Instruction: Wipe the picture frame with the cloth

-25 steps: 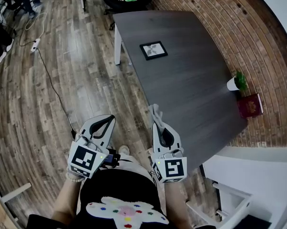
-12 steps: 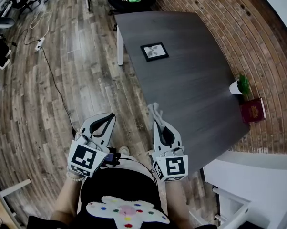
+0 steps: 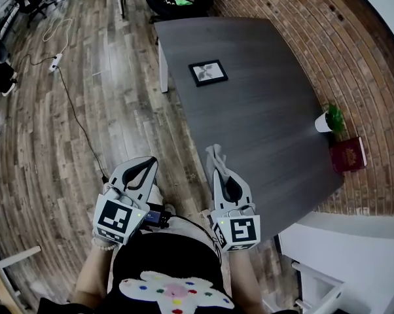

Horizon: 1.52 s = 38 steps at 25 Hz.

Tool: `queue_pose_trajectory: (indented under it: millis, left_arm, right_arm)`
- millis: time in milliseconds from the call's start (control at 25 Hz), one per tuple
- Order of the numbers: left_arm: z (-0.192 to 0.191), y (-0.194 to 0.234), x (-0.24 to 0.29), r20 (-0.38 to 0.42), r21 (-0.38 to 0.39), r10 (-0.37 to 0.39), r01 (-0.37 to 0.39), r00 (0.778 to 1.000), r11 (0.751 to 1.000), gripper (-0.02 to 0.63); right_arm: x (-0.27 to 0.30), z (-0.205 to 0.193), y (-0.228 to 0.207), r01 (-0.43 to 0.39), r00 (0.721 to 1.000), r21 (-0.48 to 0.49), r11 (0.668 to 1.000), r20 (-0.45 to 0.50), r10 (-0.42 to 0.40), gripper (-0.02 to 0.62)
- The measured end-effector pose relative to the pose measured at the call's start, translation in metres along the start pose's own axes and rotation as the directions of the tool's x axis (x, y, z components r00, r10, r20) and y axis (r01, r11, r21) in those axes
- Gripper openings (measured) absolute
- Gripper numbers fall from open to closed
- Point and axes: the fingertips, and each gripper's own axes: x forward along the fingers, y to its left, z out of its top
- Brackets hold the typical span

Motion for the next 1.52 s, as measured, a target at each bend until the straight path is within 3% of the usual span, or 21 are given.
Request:
queue_pose_trajectory:
  millis: [520,1000,1520]
  left_arm:
    - [0.015,0.058,0.067,0.008,0.027,-0.091,0.091,0.996,0.995,0.011]
    - [0.046,0.151,0.168,-0.026,0.049,-0.246,0.247,0.969,0.968,0.011]
    - [0.055,0.231,0.242,-0.047,0.035,-0.319,0.321,0.947,0.946,0.011]
  right_arm:
    - [0.066,0.011,-0.026,0.105,0.994,0.022,0.994,0.006,-0.105,0.025]
    - [0.179,0.046,-0.061,0.24,0.97,0.034,0.97,-0.052,-0.238,0.025]
    - [0.275,0.054,-0.088,0.313,0.943,0.022,0.949,-0.124,-0.308,0.025]
